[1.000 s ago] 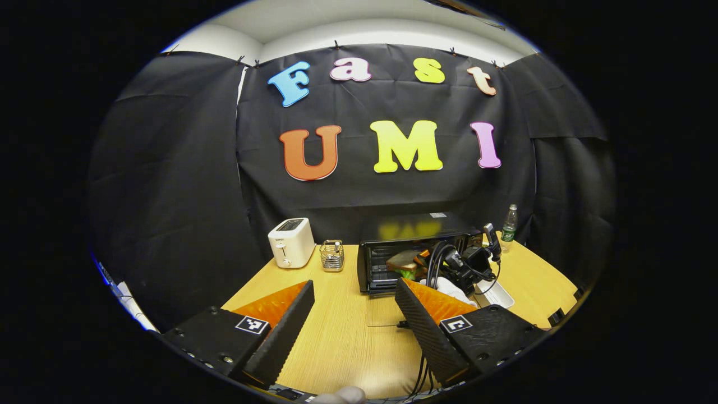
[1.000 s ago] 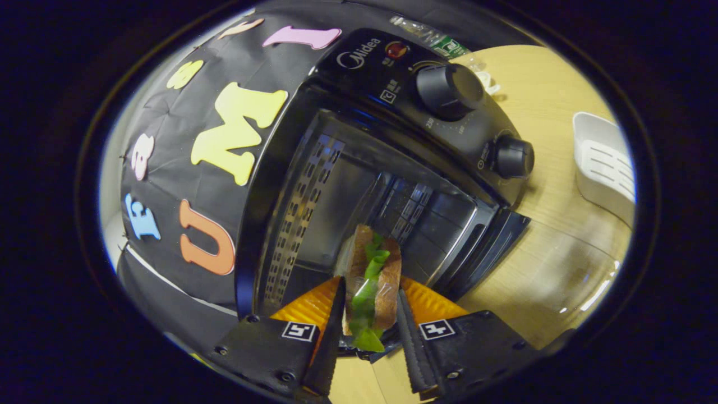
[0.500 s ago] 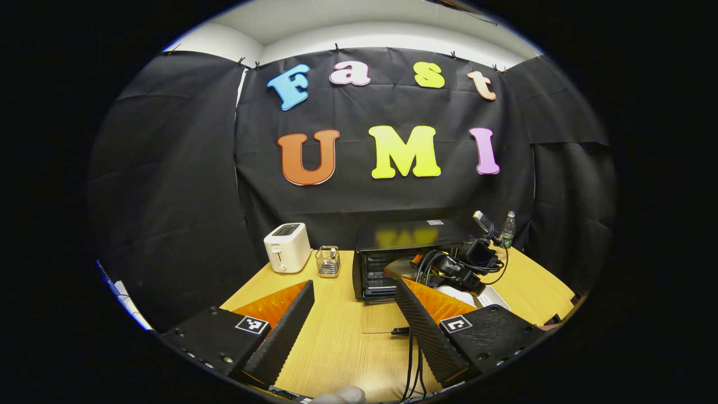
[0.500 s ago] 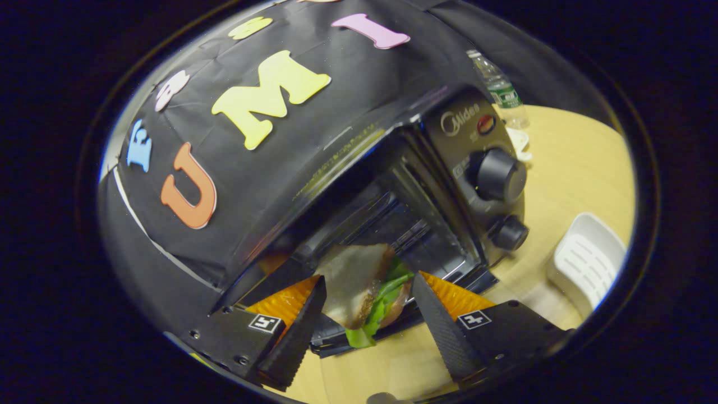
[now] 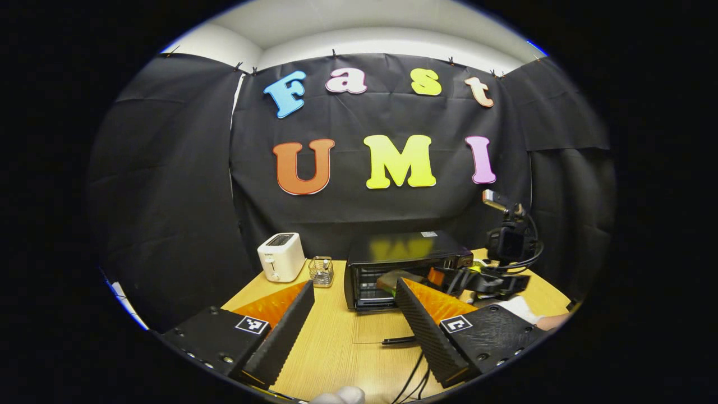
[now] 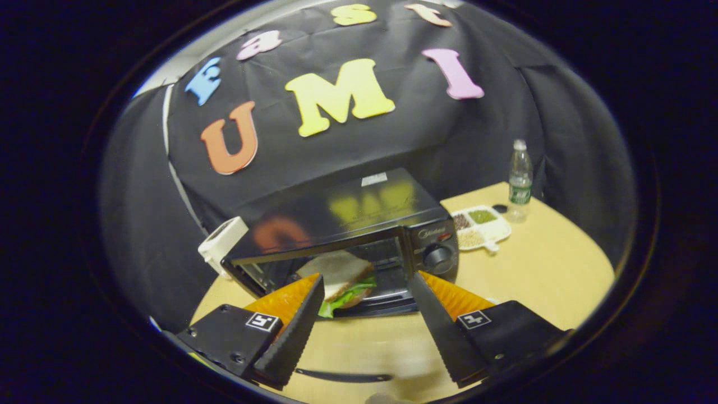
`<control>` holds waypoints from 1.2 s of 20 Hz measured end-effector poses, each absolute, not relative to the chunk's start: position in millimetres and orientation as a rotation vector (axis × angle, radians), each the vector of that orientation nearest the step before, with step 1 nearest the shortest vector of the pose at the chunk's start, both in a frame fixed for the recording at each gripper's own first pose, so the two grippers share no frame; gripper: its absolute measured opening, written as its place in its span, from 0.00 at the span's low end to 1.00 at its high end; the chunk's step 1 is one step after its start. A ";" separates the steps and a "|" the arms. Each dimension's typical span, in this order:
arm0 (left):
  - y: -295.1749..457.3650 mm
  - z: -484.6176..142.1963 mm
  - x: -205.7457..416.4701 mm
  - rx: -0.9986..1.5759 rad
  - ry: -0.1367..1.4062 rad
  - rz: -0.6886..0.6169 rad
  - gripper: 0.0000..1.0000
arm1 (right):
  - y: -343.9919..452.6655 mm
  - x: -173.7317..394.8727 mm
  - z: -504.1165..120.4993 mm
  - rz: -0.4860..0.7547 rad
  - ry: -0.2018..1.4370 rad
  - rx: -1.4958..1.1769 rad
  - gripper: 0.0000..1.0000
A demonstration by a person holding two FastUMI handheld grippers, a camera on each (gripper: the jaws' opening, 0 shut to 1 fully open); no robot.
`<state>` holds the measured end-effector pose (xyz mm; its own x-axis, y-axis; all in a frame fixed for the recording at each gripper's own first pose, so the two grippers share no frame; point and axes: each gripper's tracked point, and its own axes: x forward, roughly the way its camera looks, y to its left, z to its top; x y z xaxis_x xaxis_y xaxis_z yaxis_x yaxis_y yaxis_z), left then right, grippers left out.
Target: Open the electric oven with the left hand, put the food in, and close the electric oven.
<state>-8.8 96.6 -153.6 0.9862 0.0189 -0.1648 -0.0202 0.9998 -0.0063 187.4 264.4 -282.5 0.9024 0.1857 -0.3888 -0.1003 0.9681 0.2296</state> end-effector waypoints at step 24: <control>-18.9 -369.2 30.5 -0.024 0.588 -0.094 0.96 | -5.7 36.0 -168.8 -0.036 0.316 0.093 1.00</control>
